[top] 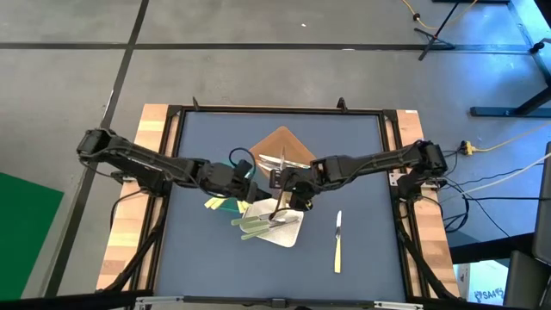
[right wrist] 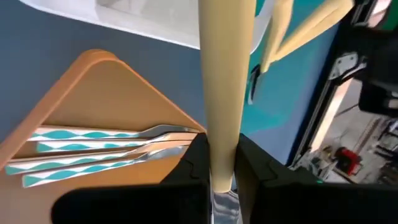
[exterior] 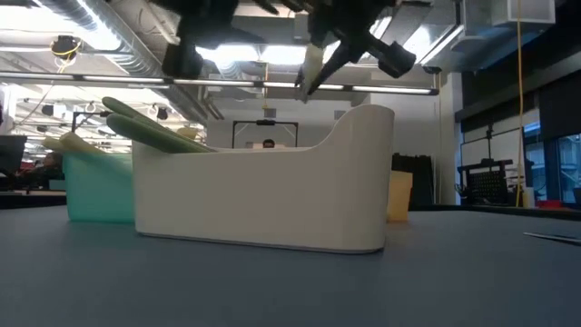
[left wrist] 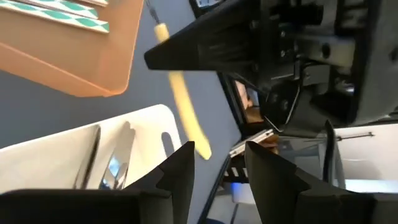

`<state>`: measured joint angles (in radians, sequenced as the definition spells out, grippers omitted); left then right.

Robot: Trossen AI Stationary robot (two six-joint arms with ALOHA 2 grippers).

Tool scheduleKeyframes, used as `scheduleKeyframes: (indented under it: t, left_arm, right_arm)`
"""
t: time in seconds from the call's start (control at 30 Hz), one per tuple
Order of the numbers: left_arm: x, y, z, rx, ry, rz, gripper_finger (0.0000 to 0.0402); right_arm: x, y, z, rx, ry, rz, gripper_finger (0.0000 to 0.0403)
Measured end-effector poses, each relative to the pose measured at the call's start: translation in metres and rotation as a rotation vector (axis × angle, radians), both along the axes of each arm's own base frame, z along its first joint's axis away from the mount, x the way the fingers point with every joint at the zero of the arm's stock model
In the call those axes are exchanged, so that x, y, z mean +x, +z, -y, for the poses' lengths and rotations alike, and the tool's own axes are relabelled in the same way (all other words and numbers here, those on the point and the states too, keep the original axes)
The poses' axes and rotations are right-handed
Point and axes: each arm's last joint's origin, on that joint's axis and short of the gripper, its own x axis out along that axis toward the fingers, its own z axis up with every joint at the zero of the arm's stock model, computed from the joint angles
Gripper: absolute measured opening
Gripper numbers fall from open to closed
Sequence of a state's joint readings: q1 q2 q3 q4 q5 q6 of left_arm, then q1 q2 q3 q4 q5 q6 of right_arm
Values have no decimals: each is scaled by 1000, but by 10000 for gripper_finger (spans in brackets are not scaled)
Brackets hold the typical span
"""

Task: Sort silverware by color (type)
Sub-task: Put the yellow table knife into the green bin

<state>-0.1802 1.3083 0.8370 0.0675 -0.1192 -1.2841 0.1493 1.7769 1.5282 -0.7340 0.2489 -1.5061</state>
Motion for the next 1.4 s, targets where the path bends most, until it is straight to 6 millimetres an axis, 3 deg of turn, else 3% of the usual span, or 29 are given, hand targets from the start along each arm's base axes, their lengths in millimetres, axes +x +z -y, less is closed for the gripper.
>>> scheduleKeyframes:
  t: [0.23,0.63,0.87,1.4]
  left_arm:
    - [17,-24,2,22,20,-51,135]
    - [25,-39,12,44,-63,-84,135]
    - [24,-39,15,68,-56,-81,135]
    - [25,-25,16,-24,-127,13,135]
  right_arm:
    - [-6,-8,1,1,-29,-91,21]
    - [-9,-10,0,20,-25,-136,21]
    - [-8,-6,-5,148,51,-136,21]
    - [5,2,-5,138,24,30,21]
